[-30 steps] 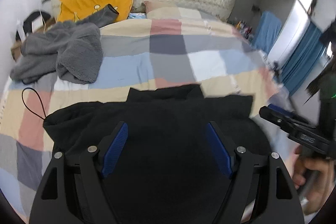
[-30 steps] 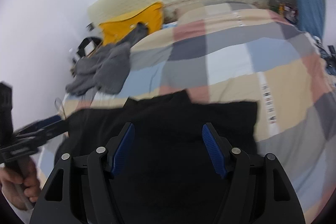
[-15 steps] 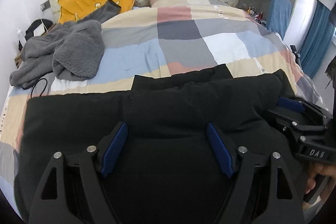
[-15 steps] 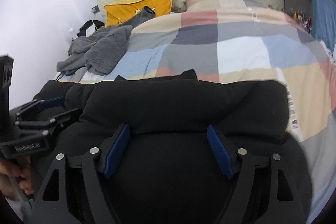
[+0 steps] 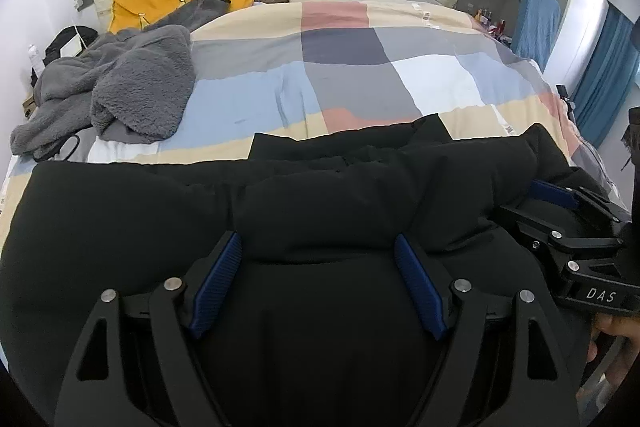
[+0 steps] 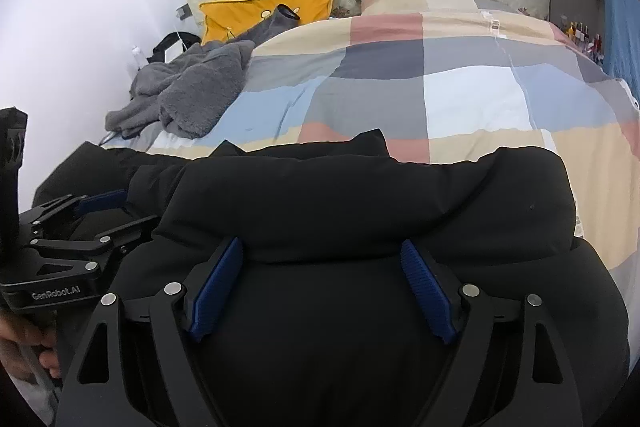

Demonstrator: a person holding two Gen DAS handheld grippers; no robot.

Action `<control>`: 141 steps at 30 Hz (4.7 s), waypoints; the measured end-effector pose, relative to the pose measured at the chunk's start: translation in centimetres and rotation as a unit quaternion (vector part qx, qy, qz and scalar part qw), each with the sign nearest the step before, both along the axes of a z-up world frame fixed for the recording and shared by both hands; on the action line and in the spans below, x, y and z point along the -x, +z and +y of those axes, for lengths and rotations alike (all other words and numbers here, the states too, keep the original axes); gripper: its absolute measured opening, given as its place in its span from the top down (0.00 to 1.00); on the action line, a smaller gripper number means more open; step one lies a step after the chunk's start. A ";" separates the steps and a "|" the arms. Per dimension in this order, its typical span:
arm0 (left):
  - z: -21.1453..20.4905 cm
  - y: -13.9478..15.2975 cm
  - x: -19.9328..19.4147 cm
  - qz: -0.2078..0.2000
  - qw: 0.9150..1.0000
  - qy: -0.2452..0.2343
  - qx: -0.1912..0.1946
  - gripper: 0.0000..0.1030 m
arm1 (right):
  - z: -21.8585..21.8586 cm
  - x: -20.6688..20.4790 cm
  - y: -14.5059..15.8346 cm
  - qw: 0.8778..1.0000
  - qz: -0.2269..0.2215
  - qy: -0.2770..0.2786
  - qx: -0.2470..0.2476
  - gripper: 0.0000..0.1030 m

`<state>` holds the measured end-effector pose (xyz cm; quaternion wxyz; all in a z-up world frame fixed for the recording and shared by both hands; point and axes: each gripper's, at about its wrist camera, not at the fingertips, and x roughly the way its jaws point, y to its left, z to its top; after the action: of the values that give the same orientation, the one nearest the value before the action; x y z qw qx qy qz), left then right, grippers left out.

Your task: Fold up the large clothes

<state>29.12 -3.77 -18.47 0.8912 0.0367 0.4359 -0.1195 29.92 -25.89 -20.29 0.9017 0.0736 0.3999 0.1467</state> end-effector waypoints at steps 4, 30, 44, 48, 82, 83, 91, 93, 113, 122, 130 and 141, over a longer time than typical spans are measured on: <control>1.1 0.6 1.5 -0.022 0.999 -0.002 0.033 0.23 | -0.4 0.7 0.5 1.000 -0.005 0.003 -0.016 0.21; 23.0 0.2 3.0 0.031 0.963 0.218 0.157 0.18 | -16.4 1.7 1.0 0.978 0.041 -0.150 -0.137 0.13; 19.7 -0.3 1.8 0.050 0.964 0.137 0.222 0.89 | -13.2 0.3 -0.8 0.979 0.068 -0.113 -0.154 0.85; 20.7 3.2 2.7 -0.030 0.956 0.140 0.257 0.95 | -13.7 0.2 2.9 0.980 0.007 -0.127 -0.153 0.92; 19.8 4.5 3.3 -0.071 0.967 0.205 0.131 0.21 | -15.4 -0.9 1.1 0.977 -0.006 -0.168 -0.127 0.42; 19.6 5.2 3.7 -0.075 0.968 0.203 0.130 0.21 | -15.3 -0.3 1.8 0.978 -0.014 -0.173 -0.117 0.41; 16.2 11.2 7.5 -0.109 0.974 0.165 0.110 0.17 | -12.9 6.1 10.9 0.978 -0.100 -0.173 -0.063 0.20; 15.5 13.0 8.5 -0.122 0.974 0.154 0.113 0.15 | -12.0 8.2 14.0 0.977 -0.128 -0.165 -0.050 0.15; 7.8 28.2 24.7 -0.296 0.949 0.052 0.098 0.00 | -5.4 26.8 31.1 0.945 -0.316 -0.076 -0.046 0.00; 5.1 28.3 28.7 -0.310 0.947 0.012 0.088 0.00 | -2.0 31.9 30.6 0.935 -0.350 -0.051 -0.027 0.00; 4.7 26.1 29.8 -0.291 0.953 0.031 0.079 0.00 | -1.4 34.7 27.9 0.935 -0.350 -0.052 -0.015 0.00; 4.3 22.0 30.4 -0.229 0.968 0.036 0.096 0.00 | -1.8 35.6 23.0 0.942 -0.317 -0.105 -0.026 0.00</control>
<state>-1.31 0.48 3.54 0.9704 -0.0383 0.2080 -0.1168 -5.67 -27.65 2.72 0.9899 0.0889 0.0792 0.0772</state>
